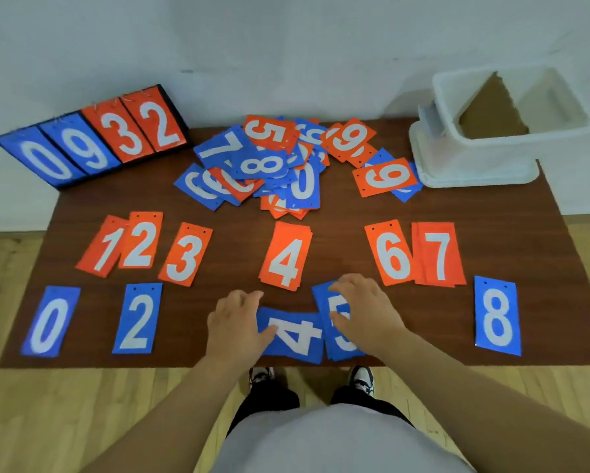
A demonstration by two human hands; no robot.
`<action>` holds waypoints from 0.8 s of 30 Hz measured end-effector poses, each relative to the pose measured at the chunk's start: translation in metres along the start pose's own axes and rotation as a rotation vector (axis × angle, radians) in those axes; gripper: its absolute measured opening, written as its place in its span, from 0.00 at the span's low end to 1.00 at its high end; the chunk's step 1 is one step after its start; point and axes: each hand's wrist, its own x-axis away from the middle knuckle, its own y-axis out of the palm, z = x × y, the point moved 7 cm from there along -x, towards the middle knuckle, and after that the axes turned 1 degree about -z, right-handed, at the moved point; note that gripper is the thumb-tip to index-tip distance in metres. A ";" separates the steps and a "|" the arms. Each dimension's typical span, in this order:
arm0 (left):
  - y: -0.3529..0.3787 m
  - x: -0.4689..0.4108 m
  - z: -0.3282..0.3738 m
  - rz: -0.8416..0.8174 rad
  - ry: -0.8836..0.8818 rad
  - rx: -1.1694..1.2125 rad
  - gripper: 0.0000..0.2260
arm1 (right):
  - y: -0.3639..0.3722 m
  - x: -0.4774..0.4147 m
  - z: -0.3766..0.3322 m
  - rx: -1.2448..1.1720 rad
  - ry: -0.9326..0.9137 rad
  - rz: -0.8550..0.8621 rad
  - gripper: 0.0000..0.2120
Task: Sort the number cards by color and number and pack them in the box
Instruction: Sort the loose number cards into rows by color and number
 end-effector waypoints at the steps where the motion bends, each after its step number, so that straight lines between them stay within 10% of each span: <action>1: 0.002 0.001 -0.010 -0.028 0.021 -0.022 0.35 | 0.013 -0.005 -0.017 0.041 -0.026 -0.054 0.24; 9: 0.007 -0.012 -0.069 -0.131 0.113 -0.022 0.35 | 0.093 -0.022 -0.085 0.319 -0.051 -0.219 0.33; 24: -0.050 -0.037 -0.104 0.048 0.122 0.021 0.29 | 0.070 -0.029 -0.084 0.104 0.372 0.078 0.29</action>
